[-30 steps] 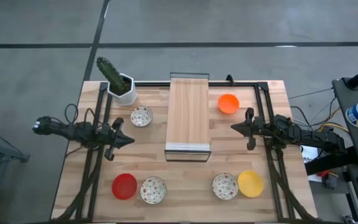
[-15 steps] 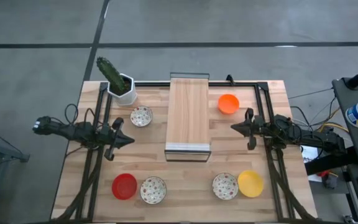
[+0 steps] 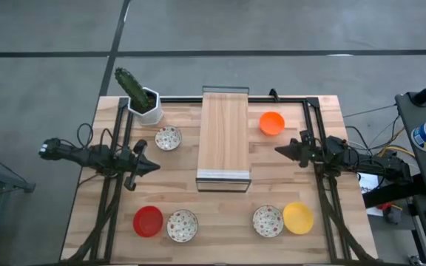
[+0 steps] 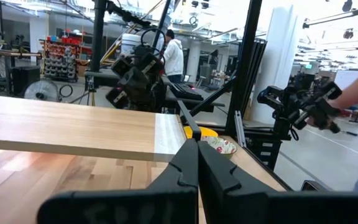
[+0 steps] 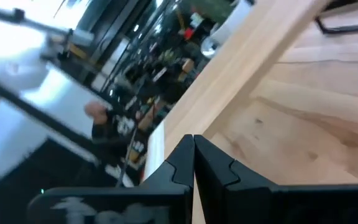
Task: Pick & Place Mini bowls
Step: Put the light orange bowl on the shelf
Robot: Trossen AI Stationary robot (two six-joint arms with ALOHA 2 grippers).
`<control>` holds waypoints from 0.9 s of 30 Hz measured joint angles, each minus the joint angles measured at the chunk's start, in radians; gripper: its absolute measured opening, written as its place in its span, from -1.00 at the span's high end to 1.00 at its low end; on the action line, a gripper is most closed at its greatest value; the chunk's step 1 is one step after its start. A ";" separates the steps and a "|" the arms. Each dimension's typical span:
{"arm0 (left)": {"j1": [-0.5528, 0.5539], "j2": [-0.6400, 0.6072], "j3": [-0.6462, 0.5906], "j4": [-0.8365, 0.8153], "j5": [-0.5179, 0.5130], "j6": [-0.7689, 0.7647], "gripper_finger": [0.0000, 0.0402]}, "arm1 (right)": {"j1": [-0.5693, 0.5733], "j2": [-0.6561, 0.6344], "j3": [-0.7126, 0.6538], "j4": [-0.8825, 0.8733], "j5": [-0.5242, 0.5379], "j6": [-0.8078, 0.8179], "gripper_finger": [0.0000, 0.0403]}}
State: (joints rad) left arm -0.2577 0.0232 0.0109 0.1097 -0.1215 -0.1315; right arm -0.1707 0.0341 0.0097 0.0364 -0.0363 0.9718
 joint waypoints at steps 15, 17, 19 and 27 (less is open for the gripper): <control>0.000 0.000 0.000 0.125 -0.109 -0.735 1.00 | 0.000 0.000 0.000 0.048 0.041 0.467 0.96; 0.000 0.000 0.000 0.125 -0.116 -0.748 1.00 | 0.000 0.002 0.000 0.054 0.046 0.462 0.96; 0.000 0.000 0.000 0.125 -0.116 -0.743 1.00 | 0.000 0.003 0.005 0.047 0.063 0.462 0.96; 0.000 0.000 0.000 0.125 -0.117 -0.765 1.00 | 0.000 0.155 0.154 -0.111 0.035 0.331 0.96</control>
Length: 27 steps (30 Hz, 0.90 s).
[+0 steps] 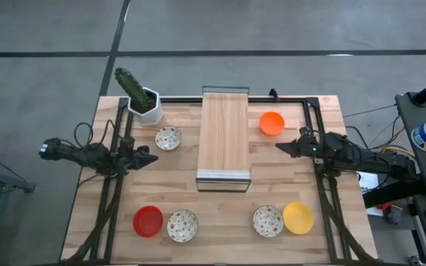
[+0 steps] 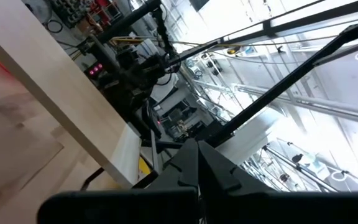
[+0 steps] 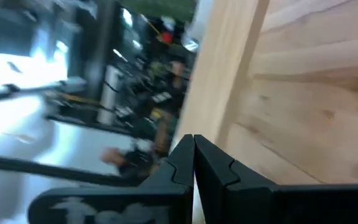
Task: Pick & Place Mini bowls
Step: Put the light orange bowl on the shelf
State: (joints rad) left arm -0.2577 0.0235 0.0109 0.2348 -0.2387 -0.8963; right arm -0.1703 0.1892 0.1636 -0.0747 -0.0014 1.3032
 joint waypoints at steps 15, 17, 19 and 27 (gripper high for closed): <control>0.000 0.000 0.000 0.000 -0.059 -0.150 1.00 | -0.020 0.592 0.517 -0.618 0.031 -0.555 0.57; 0.000 0.000 0.000 0.000 -0.059 -0.151 1.00 | -0.040 0.657 0.555 -0.643 0.032 -0.630 0.45; 0.000 0.000 0.000 0.000 -0.059 -0.152 1.00 | -0.060 0.718 0.593 -0.701 0.050 -0.715 0.33; 0.000 0.000 0.000 0.000 -0.059 -0.152 1.00 | -0.092 0.903 0.667 -0.819 0.179 -1.143 0.14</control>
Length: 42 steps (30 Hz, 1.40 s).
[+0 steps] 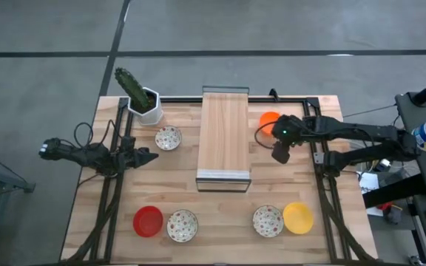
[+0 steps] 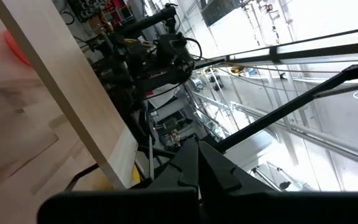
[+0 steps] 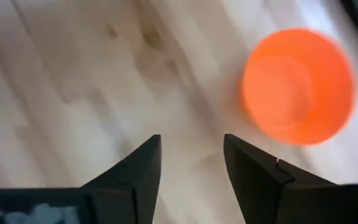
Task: Pick & Place Mini bowls
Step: Put the light orange bowl on the shelf
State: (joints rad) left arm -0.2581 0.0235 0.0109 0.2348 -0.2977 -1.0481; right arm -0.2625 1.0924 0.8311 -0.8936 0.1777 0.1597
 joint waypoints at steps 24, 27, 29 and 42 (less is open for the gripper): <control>0.000 0.000 0.000 0.000 0.000 -0.004 1.00 | -0.153 0.352 0.025 0.100 0.156 -0.429 0.28; 0.000 0.000 0.000 0.000 0.000 -0.005 1.00 | -0.169 0.379 0.025 0.128 0.154 -0.439 0.31; 0.000 0.000 0.000 0.000 0.000 -0.008 1.00 | -0.180 0.398 0.026 0.136 0.136 -0.453 0.32; 0.000 0.000 0.000 0.000 -0.011 -0.024 1.00 | -0.216 0.505 0.026 0.171 0.132 -0.450 0.57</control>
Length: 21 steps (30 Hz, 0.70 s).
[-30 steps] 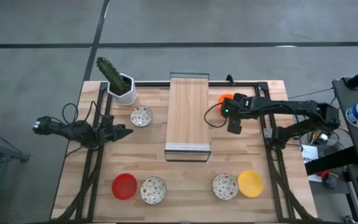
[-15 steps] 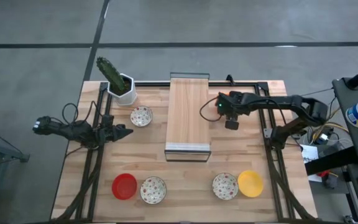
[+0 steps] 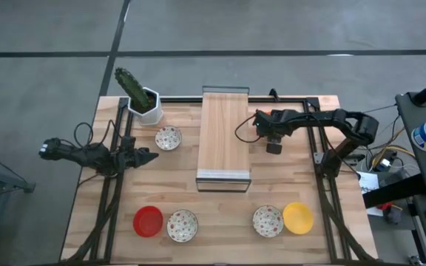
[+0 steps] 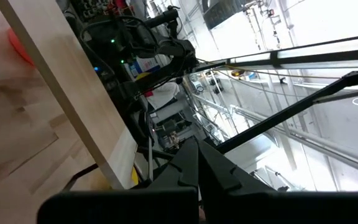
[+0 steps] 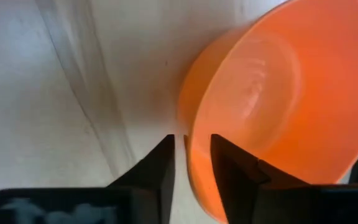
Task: Pick & Place Mini bowls
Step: Put the light orange bowl on the shelf
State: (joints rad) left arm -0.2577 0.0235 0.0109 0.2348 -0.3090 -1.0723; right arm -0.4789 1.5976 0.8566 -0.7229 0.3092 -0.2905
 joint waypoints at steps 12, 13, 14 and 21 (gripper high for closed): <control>0.000 0.000 0.000 -0.001 -0.006 0.001 1.00 | 0.000 -0.045 0.024 -0.123 -0.002 0.068 0.95; 0.000 0.000 0.000 0.000 -0.006 0.001 1.00 | 0.000 -0.050 0.035 -0.140 -0.003 0.079 0.95; 0.000 0.000 0.000 0.000 -0.006 0.001 1.00 | 0.001 -0.055 0.047 -0.163 0.000 0.087 0.96; 0.000 0.000 0.000 0.000 -0.006 -0.001 1.00 | 0.012 -0.096 0.193 -0.339 0.005 0.184 0.96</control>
State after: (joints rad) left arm -0.2577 0.0235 0.0109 0.2347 -0.3148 -1.0729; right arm -0.4667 1.5015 1.0493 -1.0623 0.3140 -0.1068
